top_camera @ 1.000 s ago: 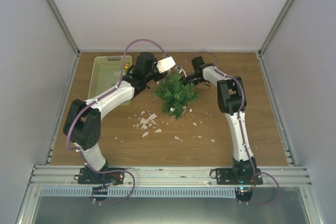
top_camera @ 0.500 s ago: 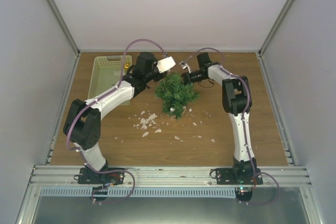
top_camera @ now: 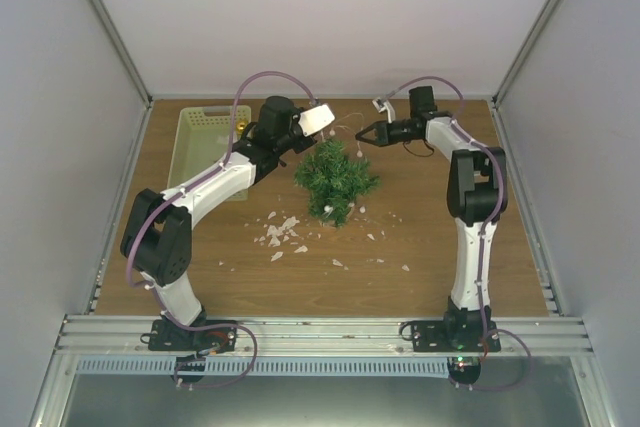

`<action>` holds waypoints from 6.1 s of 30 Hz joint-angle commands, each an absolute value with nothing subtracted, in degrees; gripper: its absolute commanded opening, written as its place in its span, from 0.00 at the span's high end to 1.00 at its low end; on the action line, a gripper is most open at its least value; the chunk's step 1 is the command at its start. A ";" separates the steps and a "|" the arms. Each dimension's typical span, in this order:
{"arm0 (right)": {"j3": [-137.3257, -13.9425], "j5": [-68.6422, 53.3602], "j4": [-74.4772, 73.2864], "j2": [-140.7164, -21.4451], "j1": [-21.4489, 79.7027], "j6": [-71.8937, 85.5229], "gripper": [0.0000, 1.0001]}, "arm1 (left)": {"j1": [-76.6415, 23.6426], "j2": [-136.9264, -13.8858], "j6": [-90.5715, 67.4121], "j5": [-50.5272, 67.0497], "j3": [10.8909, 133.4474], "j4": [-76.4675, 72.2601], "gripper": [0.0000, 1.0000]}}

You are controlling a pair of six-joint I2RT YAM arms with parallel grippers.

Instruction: Decorate the small christmas tree

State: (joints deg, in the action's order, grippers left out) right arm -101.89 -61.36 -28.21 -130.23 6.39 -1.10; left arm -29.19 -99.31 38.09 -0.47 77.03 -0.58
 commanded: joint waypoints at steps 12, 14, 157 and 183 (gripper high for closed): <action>-98.13 -57.29 -27.22 -123.13 3.56 -0.70 0.99 | -28.86 -99.48 37.79 -0.97 78.16 -2.17 0.66; -97.38 -56.86 -27.07 -122.16 2.78 -0.62 0.99 | -28.84 -99.45 37.71 -1.03 78.00 -2.20 0.65; -91.53 -28.90 -36.01 -79.16 6.41 -0.09 0.99 | -22.17 -85.78 22.68 3.73 60.13 8.38 0.54; -76.56 -27.40 -42.00 -60.34 6.39 7.37 0.99 | -22.24 -86.21 21.60 5.04 63.12 9.97 0.53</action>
